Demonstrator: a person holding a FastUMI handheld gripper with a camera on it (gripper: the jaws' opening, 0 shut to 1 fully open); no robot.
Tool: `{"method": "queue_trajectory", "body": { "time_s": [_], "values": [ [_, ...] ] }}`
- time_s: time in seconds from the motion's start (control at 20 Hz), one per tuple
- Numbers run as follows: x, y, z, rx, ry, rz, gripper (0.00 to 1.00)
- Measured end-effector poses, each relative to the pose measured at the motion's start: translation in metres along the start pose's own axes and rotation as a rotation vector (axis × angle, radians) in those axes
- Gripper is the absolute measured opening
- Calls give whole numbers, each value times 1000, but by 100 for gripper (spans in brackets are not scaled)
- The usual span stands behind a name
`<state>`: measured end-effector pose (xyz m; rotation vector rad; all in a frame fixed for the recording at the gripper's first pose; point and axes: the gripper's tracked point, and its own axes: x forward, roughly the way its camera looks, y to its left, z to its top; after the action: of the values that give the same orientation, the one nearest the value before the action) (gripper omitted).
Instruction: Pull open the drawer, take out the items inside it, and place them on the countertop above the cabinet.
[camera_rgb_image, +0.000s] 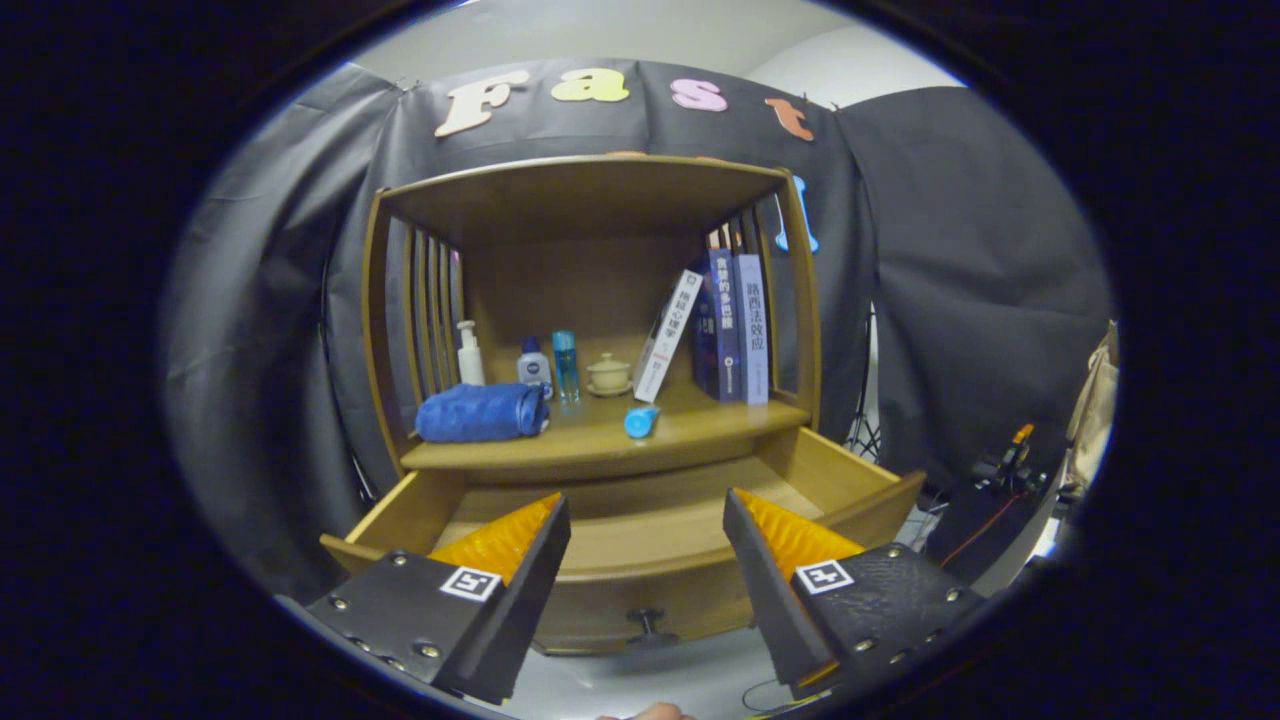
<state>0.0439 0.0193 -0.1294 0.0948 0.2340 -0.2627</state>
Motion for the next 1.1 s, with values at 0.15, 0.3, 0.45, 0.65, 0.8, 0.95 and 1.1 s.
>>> {"method": "queue_trajectory", "body": {
  "time_s": [0.15,0.3,0.45,0.65,0.8,0.95,1.1],
  "values": [
    [-8,-1,-26,4,53,0,92],
    [-10,-7,-48,22,96,-7,92],
    [-11,-10,-67,46,129,-10,94],
    [-5,-14,-84,90,165,-16,96],
    [3,-10,-89,110,173,4,99],
    [13,-1,-96,129,178,46,99],
    [20,5,-102,116,200,72,99]
  ]
}}
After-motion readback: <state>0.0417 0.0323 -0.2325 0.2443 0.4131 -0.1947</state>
